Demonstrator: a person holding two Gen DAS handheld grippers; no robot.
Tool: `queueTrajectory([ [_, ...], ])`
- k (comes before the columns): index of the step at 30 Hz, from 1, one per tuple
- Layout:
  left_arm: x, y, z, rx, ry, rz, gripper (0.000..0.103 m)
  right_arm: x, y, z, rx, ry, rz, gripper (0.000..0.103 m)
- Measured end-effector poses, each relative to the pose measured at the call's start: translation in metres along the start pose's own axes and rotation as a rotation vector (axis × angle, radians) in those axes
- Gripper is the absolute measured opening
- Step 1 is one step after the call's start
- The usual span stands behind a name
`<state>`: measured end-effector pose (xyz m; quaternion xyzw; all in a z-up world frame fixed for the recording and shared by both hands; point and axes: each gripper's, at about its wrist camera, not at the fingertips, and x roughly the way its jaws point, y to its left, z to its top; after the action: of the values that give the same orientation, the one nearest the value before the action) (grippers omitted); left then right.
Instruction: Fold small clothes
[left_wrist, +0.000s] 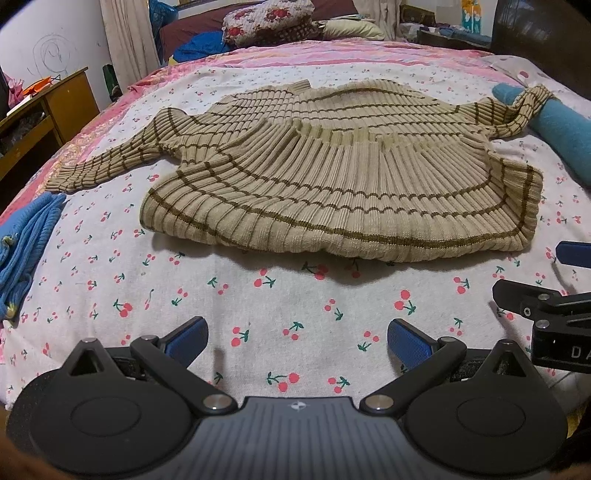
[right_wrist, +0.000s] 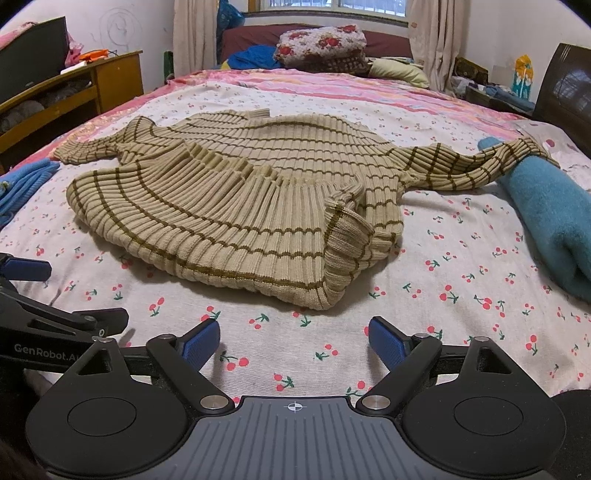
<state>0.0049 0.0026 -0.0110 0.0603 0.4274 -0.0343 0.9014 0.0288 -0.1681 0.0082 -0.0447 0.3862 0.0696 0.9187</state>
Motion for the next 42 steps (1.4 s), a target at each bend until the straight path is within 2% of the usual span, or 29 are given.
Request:
queueTrajectory([
  [6, -0.003, 0.0, 0.001, 0.002, -0.013, -0.01, 0.103, -0.001, -0.002, 0.001, 0.012, -0.004, 0.007, 0.084],
  [11, -0.015, 0.005, 0.007, 0.007, -0.053, -0.027, 0.103, -0.008, -0.008, 0.009, 0.032, -0.041, 0.024, 0.082],
  [18, -0.024, 0.027, 0.034, 0.029, -0.152, 0.009, 0.103, -0.011, -0.027, 0.05, 0.066, -0.137, 0.018, 0.081],
  [23, -0.003, 0.047, 0.065, 0.061, -0.192, 0.048, 0.103, 0.008, -0.037, 0.079, 0.022, -0.155, -0.016, 0.081],
  [29, 0.035, 0.072, 0.094, 0.091, -0.204, 0.029, 0.103, 0.039, -0.052, 0.089, -0.006, -0.084, -0.033, 0.081],
  [37, 0.077, 0.074, 0.121, 0.182, -0.176, -0.027, 0.102, 0.067, -0.063, 0.074, -0.004, 0.016, -0.006, 0.08],
  [38, 0.081, 0.072, 0.124, 0.193, -0.17, -0.03, 0.101, 0.068, -0.064, 0.073, 0.003, 0.026, 0.004, 0.076],
  [41, 0.09, 0.07, 0.13, 0.209, -0.141, -0.048, 0.086, 0.065, -0.064, 0.071, 0.009, 0.037, 0.022, 0.068],
  [42, 0.092, 0.07, 0.132, 0.213, -0.127, -0.064, 0.075, 0.064, -0.064, 0.071, 0.009, 0.039, 0.027, 0.067],
])
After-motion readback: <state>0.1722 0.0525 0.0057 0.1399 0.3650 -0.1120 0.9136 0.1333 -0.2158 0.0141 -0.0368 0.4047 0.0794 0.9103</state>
